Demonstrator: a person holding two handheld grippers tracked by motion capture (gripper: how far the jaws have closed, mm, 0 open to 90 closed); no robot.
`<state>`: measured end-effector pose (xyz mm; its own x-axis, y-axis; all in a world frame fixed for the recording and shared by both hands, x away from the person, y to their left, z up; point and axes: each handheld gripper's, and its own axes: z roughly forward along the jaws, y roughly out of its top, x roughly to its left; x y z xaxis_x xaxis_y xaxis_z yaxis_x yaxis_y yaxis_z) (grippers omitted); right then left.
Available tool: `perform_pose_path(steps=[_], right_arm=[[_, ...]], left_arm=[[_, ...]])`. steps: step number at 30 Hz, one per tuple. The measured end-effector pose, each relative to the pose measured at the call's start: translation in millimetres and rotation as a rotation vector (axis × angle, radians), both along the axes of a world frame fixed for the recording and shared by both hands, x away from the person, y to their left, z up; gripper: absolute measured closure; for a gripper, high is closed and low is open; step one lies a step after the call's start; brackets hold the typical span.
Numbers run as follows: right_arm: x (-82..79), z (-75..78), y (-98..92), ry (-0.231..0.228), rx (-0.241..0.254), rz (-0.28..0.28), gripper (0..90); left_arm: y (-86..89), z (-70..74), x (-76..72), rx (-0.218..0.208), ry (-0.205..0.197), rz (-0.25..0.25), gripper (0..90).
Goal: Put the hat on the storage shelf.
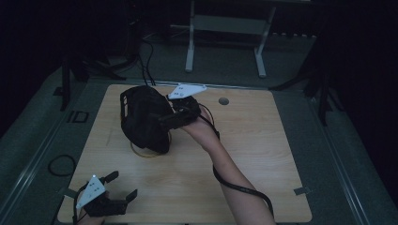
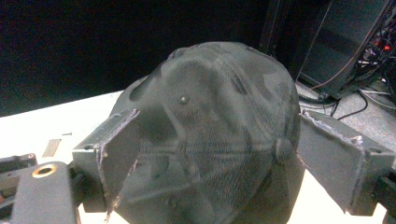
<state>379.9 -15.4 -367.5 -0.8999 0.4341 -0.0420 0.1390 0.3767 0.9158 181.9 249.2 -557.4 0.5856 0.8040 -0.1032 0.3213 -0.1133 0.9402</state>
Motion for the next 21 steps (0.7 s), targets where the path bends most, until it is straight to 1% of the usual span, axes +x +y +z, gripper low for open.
perform_pose_path(steps=[4,6,8,12,16,18,21], right_arm=[[-5.5,-5.7,-7.4,-0.013,-0.009,0.002,14.0],[-8.4,-8.6,-11.6,-0.01,-0.005,0.006,14.0],[-11.3,-11.5,-16.2,-0.014,-0.003,0.003,14.0],[-18.4,-18.1,-26.1,-0.013,-0.005,0.015,14.0],[-27.2,-27.6,-37.1,-0.012,-0.004,0.02,13.9],[-31.6,-33.4,-42.1,-0.01,-0.012,0.019,13.9],[-37.3,-41.3,-49.1,-0.007,-0.004,0.022,13.9]], left_arm=[[-0.5,-0.3,0.3,-0.001,0.002,-0.003,2.0],[-0.7,-0.5,0.1,0.005,-0.003,-0.004,2.0],[-0.7,-0.6,-0.1,0.003,-0.003,-0.005,2.0],[0.3,-0.2,-0.1,0.0,-0.001,-0.001,2.0],[1.1,0.2,-0.4,0.001,-0.001,0.001,2.0],[0.4,0.1,-0.1,0.003,0.001,0.004,2.0],[-0.6,0.1,0.1,0.002,0.001,0.004,2.0]])
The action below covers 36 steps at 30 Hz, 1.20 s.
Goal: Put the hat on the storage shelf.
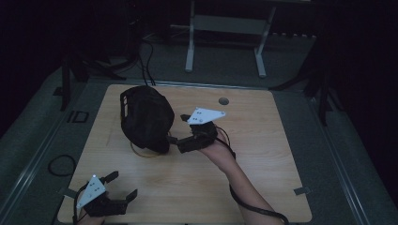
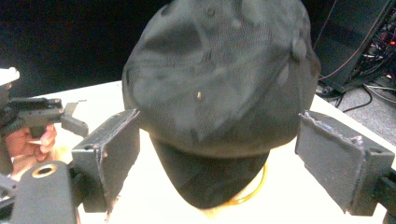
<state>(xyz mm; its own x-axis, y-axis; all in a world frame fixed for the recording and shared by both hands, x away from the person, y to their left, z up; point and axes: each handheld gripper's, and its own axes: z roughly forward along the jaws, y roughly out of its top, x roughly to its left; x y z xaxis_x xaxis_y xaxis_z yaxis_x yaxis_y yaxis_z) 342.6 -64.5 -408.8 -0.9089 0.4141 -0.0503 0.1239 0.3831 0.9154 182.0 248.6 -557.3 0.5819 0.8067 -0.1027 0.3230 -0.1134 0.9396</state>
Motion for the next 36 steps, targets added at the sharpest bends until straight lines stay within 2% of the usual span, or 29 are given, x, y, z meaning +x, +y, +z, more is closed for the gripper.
perform_pose_path(steps=[6,11,16,21,29,36], right_arm=[[-11.7,-20.3,-15.3,0.022,0.004,0.001,14.0],[-21.2,-37.9,-26.7,0.013,-0.01,-0.005,14.0],[-29.6,-55.3,-36.4,0.037,-0.006,0.001,13.8],[-38.6,-72.4,-48.9,0.013,-0.02,0.025,14.2],[-46.9,-90.9,-70.6,0.033,-0.047,0.017,14.2],[-53.4,-106.9,-91.7,0.042,-0.066,-0.012,14.3]], left_arm=[[0.4,-0.6,0.1,0.005,0.003,0.002,2.0],[1.3,-0.5,0.5,0.003,0.002,0.007,2.0],[1.4,-0.3,0.2,0.005,0.001,0.01,2.0],[2.4,-0.1,0.2,0.002,-0.001,0.015,2.0],[1.9,0.1,0.0,0.004,-0.001,0.015,2.0],[1.6,0.0,-0.1,0.006,0.0,0.015,2.0]])
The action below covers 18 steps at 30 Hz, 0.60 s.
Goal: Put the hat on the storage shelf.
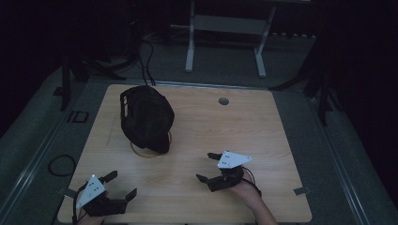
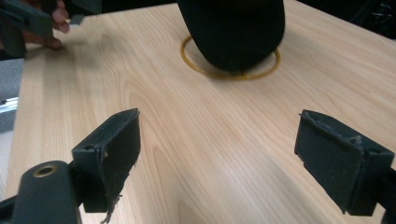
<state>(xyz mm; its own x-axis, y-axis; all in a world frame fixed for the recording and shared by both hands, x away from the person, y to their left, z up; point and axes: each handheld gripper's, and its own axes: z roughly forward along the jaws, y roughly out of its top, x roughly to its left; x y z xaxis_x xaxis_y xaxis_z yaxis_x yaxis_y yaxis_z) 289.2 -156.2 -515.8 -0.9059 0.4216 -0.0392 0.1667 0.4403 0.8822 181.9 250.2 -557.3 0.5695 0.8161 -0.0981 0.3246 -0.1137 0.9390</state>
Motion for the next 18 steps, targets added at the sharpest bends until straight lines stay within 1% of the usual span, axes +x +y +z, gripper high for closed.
perform_pose_path(steps=[7,10,13,18], right_arm=[[-2.5,-12.9,-24.1,0.033,-0.015,-0.05,14.3],[-2.7,-18.1,-34.3,0.04,-0.022,-0.084,14.5],[-1.6,-21.2,-44.9,0.05,-0.027,-0.11,14.6],[-4.1,-25.2,-61.6,0.062,-0.028,-0.133,14.6]], left_arm=[[0.0,-0.1,0.3,-0.003,0.0,0.001,2.0],[-0.3,0.0,0.0,0.001,0.002,-0.001,2.0],[-0.3,0.3,-0.2,0.002,0.002,0.0,2.0],[0.4,0.1,-0.1,-0.001,0.002,0.0,2.0]])
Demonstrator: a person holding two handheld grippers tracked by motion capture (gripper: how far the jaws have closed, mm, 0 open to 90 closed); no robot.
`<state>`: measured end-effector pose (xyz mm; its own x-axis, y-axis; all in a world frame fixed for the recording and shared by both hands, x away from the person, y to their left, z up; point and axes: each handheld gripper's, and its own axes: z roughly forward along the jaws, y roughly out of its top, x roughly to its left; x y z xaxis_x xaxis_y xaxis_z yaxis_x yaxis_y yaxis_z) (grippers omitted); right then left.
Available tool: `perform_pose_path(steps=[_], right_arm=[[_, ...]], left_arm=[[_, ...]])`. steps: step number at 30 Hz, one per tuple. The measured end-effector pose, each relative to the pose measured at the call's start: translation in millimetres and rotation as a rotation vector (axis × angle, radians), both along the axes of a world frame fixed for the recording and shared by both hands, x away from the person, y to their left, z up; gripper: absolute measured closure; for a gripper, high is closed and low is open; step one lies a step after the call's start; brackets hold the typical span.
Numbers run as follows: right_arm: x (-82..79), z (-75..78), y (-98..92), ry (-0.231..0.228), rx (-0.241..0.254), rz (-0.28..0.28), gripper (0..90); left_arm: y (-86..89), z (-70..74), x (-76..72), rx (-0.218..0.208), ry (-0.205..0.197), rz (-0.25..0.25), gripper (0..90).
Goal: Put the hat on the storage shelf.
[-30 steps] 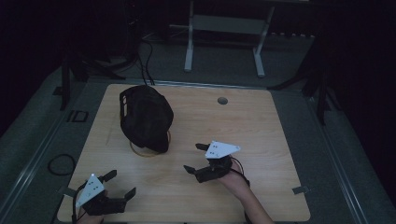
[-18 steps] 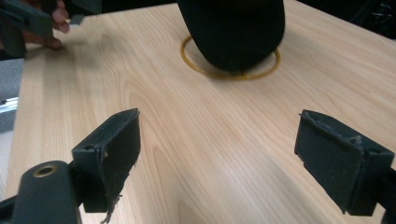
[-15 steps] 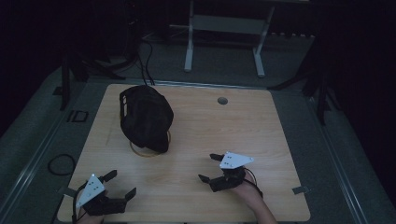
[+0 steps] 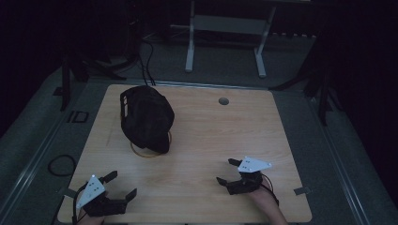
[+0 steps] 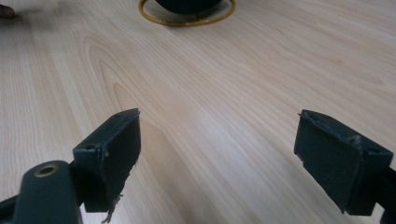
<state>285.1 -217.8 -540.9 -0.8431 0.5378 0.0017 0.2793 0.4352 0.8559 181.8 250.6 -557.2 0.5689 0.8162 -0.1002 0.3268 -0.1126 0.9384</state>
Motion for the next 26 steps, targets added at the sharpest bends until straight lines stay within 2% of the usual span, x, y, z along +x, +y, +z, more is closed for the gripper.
perform_pose_path(steps=[8,17,19,26], right_arm=[[-5.7,-3.0,-23.8,-0.005,0.011,-0.046,15.1],[-13.9,-4.5,-51.1,-0.018,0.003,-0.091,15.0],[-13.1,-4.7,-57.5,-0.011,0.019,-0.109,15.1],[-10.1,-5.6,-62.2,-0.009,0.035,-0.132,15.0]], left_arm=[[-1.2,-0.2,0.0,0.006,0.0,0.001,2.0],[-0.4,-0.4,-0.4,0.004,0.0,-0.001,2.0],[-0.2,-0.5,-0.2,0.004,0.002,0.0,2.0],[-0.6,-1.0,0.0,0.007,0.001,-0.003,2.0]])
